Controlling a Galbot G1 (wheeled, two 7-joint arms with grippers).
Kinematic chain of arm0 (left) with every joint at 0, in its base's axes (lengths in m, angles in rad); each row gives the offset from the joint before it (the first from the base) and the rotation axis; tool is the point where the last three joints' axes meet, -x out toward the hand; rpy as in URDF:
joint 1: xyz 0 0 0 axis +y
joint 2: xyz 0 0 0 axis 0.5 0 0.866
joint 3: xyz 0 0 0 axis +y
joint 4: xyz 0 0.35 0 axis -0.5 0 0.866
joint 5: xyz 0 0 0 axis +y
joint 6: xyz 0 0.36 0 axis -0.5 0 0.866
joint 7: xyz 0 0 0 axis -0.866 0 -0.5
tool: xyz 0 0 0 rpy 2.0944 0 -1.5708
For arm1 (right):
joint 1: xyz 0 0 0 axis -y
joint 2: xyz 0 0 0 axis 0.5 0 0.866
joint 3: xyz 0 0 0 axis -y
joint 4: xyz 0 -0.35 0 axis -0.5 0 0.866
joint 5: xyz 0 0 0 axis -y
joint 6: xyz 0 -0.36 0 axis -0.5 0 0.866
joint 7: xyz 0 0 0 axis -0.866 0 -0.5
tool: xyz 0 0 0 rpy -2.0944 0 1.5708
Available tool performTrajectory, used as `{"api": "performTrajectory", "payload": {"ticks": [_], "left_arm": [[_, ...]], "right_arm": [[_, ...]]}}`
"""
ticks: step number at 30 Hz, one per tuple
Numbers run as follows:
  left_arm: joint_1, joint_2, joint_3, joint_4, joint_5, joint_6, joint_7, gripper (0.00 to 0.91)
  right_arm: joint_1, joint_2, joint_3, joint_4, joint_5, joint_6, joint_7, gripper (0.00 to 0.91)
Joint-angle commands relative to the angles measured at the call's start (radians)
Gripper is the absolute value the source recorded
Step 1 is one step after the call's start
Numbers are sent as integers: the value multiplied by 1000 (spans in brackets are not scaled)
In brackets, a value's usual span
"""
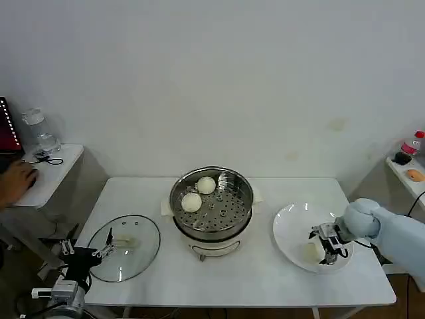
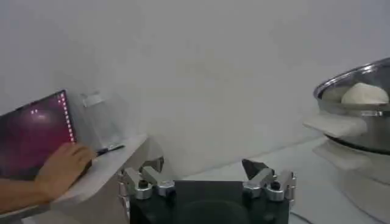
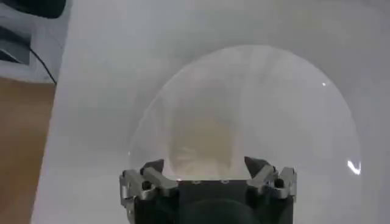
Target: Take steamed baozi put them in steamer then cover it.
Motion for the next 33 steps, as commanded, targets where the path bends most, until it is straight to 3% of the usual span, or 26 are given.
{"api": "performTrajectory", "payload": {"ticks": [1,5,8,15,24,27,33], "left_arm": [[1,-2,0,-2,1,0,0,907],[1,-5,1,-1,1,-1,0,907],[1,-6,1,-1,2,-2,0,907],[-1,-5,2,-4,1,0,1,907],[-4,2,6,-5,-4,0,2,907],[-4,6,6,-5,-6,0,2,907],[-6,11,3,-3,-11,0,2,907]], "right_arm": [[-22,37,14,-39,-7,-4,7,786],[-25,40,16,-45,-5,-14,9,725],[-24,40,16,-46,-3,-17,7,564],[28,14,0,-22,21,-18,-13,584],[348,-40,-57,10,132,2,-85,595],[480,-19,-108,8,183,8,-94,665],[721,119,-219,-34,228,47,-114,665]]}}
